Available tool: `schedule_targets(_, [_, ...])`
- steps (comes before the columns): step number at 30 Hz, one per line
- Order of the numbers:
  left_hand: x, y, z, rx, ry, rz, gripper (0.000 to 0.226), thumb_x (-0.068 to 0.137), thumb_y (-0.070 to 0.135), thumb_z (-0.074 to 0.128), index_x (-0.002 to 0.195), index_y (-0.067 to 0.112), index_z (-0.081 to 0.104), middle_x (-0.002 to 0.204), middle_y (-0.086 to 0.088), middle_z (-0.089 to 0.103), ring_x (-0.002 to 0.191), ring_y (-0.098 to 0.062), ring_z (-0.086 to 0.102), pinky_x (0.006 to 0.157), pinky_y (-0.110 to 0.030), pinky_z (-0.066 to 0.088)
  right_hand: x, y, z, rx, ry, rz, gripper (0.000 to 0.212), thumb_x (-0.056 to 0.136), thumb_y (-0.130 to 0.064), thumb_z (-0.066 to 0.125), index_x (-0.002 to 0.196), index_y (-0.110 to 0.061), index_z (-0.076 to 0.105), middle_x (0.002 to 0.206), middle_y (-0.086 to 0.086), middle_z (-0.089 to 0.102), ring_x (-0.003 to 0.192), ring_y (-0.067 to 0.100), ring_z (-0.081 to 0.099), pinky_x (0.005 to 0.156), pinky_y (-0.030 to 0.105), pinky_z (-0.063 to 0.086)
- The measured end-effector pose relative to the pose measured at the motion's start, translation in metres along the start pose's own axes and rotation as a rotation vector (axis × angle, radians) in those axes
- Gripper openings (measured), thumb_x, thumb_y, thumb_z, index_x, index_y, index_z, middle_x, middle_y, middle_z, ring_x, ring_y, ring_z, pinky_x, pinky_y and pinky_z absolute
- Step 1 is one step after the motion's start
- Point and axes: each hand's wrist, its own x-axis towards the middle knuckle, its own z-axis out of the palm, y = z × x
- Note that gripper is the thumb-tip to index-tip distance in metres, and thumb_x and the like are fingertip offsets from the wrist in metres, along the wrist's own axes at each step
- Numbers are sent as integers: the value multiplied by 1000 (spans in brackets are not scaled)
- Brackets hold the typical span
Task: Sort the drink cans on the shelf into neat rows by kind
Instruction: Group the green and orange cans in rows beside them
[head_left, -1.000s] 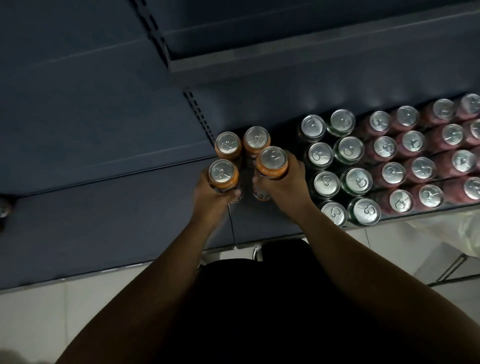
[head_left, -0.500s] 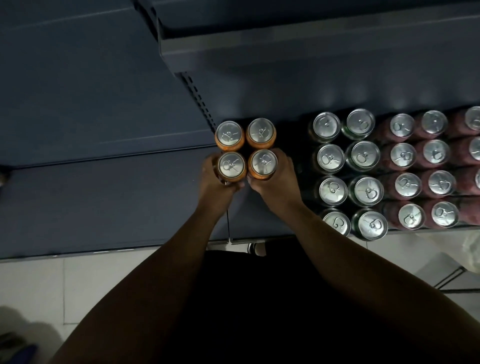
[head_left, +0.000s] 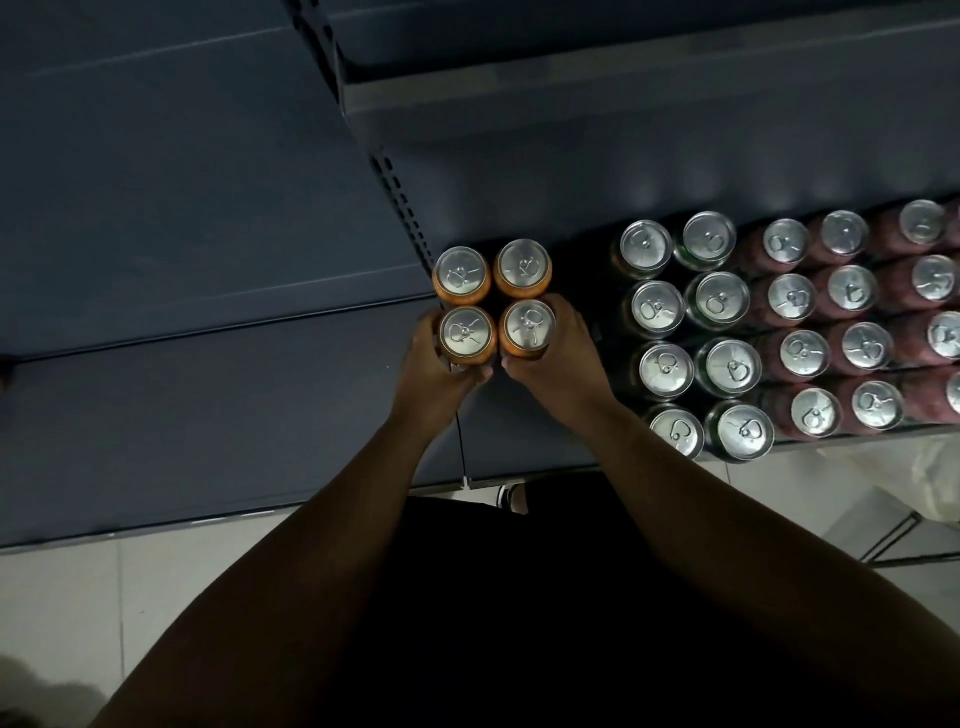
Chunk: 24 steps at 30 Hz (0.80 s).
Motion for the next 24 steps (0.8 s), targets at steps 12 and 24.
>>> schedule_targets(12, [-70, 54, -62, 307, 239, -3, 75, 91, 33, 72, 154, 32, 33, 158, 8, 38, 138, -19, 44, 105, -35, 41, -35, -78, -18, -308, 58, -186, 55, 92, -33, 63, 142, -17, 46, 150, 4, 43, 130, 32, 49, 91, 43, 45])
schedule_targets(24, [-182, 44, -189, 774, 554, 42, 54, 100, 35, 54, 150, 28, 35, 161, -1, 29, 146, -33, 31, 119, -60, 26, -127, -183, 80, -733, -137, -523, 59, 102, -42, 46, 156, -23, 33, 165, 7, 27, 147, 35, 32, 110, 46, 39])
